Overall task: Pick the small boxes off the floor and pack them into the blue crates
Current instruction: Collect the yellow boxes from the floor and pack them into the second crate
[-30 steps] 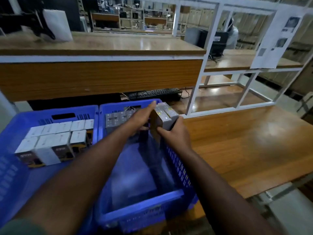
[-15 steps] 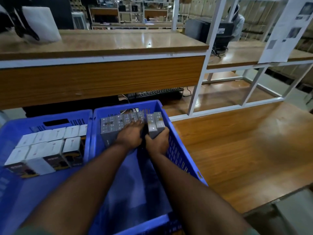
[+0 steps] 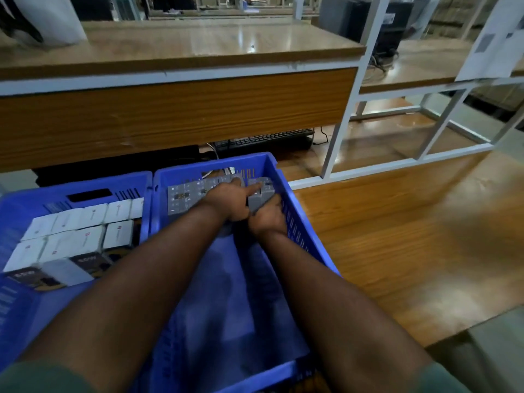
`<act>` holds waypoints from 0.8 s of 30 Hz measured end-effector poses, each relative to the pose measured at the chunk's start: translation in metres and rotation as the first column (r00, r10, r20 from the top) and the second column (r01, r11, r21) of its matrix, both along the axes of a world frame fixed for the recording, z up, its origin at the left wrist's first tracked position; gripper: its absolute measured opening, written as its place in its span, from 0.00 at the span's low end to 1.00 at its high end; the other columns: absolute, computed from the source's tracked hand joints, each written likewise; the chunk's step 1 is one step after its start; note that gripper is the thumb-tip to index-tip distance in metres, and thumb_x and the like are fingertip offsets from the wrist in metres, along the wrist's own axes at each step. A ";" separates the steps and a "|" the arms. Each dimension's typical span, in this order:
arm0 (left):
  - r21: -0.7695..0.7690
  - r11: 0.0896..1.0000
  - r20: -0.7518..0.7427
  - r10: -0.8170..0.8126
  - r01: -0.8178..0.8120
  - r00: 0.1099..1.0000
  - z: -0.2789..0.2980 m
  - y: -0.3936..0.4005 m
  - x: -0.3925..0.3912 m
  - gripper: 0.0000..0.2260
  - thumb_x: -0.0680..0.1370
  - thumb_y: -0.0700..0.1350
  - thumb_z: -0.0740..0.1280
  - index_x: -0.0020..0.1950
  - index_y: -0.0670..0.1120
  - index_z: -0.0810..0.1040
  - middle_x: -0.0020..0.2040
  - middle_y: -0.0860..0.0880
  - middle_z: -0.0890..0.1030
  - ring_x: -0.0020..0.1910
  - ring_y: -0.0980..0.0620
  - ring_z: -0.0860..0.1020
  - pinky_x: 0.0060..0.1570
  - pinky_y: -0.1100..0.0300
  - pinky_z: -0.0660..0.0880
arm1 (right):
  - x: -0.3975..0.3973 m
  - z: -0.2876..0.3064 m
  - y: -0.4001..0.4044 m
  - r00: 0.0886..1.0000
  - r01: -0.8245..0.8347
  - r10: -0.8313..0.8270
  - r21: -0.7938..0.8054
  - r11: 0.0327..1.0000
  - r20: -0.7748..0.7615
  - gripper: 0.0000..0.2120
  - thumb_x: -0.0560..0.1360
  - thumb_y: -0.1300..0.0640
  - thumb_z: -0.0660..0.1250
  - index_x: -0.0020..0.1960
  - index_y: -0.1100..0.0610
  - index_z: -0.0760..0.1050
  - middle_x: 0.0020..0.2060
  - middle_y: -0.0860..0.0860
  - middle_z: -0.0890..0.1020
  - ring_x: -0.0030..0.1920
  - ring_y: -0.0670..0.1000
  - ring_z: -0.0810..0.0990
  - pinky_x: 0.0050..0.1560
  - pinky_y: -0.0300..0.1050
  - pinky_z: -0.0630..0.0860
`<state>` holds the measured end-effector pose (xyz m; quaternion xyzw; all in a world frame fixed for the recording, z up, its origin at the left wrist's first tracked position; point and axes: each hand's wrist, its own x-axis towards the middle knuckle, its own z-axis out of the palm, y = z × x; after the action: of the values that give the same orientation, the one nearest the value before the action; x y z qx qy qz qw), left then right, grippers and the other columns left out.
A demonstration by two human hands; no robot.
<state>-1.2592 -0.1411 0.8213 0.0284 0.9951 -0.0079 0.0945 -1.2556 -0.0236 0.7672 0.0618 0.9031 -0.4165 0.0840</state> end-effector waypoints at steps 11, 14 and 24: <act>0.128 0.985 -0.084 -0.104 0.114 0.991 -0.018 0.002 -0.004 0.34 0.78 0.58 0.69 0.81 0.54 0.61 0.81 0.47 0.62 0.79 0.45 0.62 0.75 0.43 0.63 | 0.008 0.005 0.014 0.996 -0.091 0.091 0.156 0.984 0.002 0.29 0.78 0.50 0.68 0.71 0.62 0.61 0.65 0.62 0.78 0.64 0.63 0.80 0.61 0.52 0.76; 0.073 0.983 -0.141 -0.158 0.170 0.977 -0.031 -0.002 0.009 0.36 0.77 0.60 0.70 0.81 0.55 0.60 0.81 0.49 0.62 0.79 0.44 0.61 0.74 0.38 0.62 | 0.029 -0.015 0.017 0.999 -0.045 0.046 0.131 0.990 -0.002 0.29 0.80 0.50 0.66 0.72 0.62 0.58 0.62 0.63 0.80 0.62 0.65 0.80 0.57 0.53 0.76; -0.016 0.997 -0.200 -0.071 0.069 0.977 -0.042 0.011 0.006 0.31 0.78 0.64 0.61 0.80 0.60 0.61 0.80 0.48 0.62 0.78 0.42 0.61 0.72 0.35 0.61 | 0.003 -0.032 -0.026 0.938 0.341 -0.287 -0.382 0.859 0.193 0.30 0.88 0.51 0.51 0.83 0.61 0.43 0.81 0.59 0.55 0.79 0.59 0.60 0.77 0.49 0.57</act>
<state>-1.2528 -0.1300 0.7793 0.0622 0.9979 -0.0186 -0.0063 -1.2527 -0.0500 0.7353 0.2160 0.7660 -0.5996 0.0842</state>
